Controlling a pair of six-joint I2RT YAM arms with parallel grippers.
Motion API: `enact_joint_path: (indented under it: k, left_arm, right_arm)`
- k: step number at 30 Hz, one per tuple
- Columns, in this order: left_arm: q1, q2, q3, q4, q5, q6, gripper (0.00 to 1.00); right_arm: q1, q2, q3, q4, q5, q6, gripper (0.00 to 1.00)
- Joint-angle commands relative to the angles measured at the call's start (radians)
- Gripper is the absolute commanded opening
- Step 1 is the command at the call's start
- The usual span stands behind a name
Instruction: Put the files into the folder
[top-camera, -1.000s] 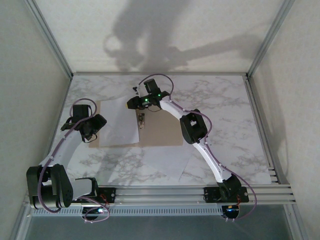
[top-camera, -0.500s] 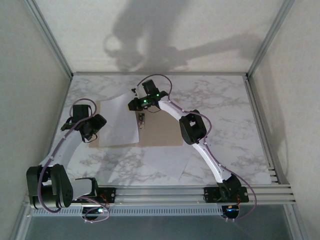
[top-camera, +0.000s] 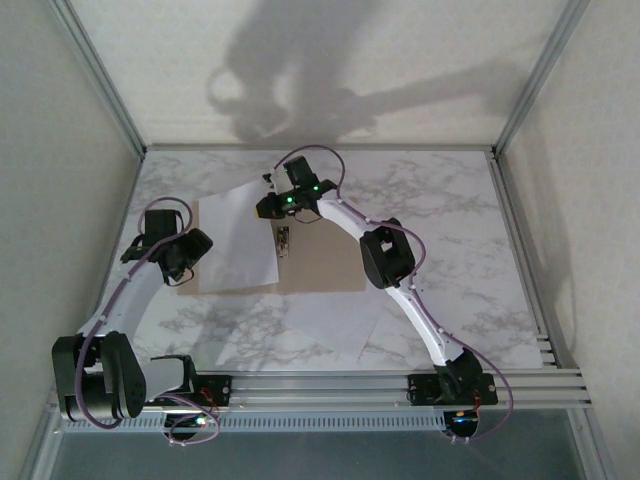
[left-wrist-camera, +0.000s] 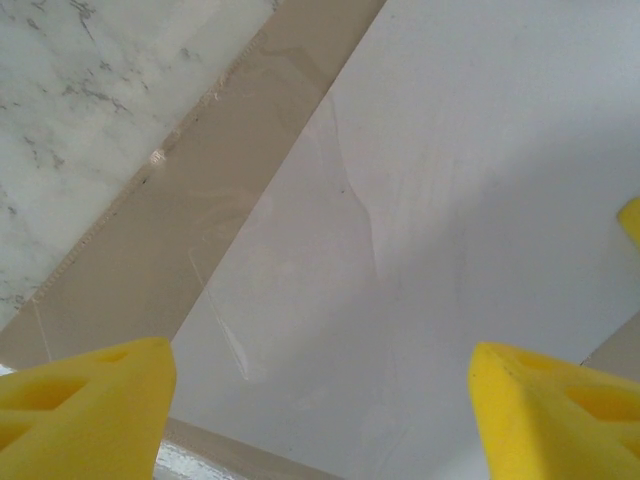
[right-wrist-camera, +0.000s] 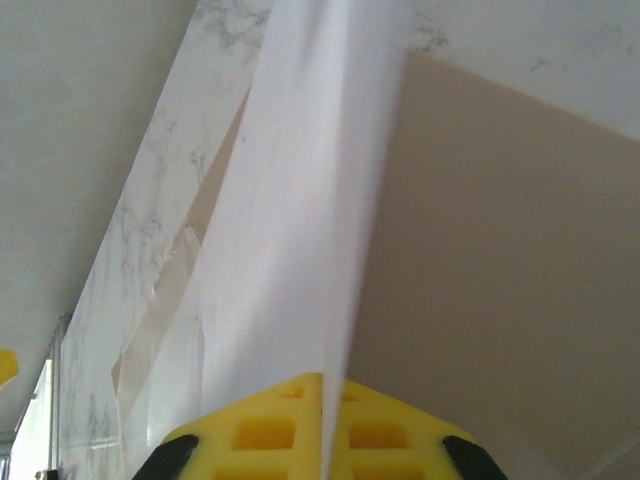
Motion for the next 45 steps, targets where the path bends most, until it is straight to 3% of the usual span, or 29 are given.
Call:
enact_joint_path:
  k: [1,26,36,45]
  left_arm:
    - [0.01,-0.017,0.009,-0.024,-0.013,-0.006,0.77]
    - [0.011,-0.014,0.0,-0.017,-0.006,0.008,0.77]
    - [0.011,-0.013,0.002,-0.017,-0.004,0.007,0.77]
    - [0.011,-0.012,0.0,-0.017,-0.004,0.007,0.77]
  right_arm:
    - [0.002,-0.105,-0.042,0.059,0.039,0.007,0.0]
    - [0.027,-0.146,-0.271,0.373,-0.01,0.127,0.0]
    - [0.045,-0.191,-0.399,0.518,0.053,0.198,0.0]
    - [0.052,-0.189,-0.414,0.554,0.053,0.212,0.0]
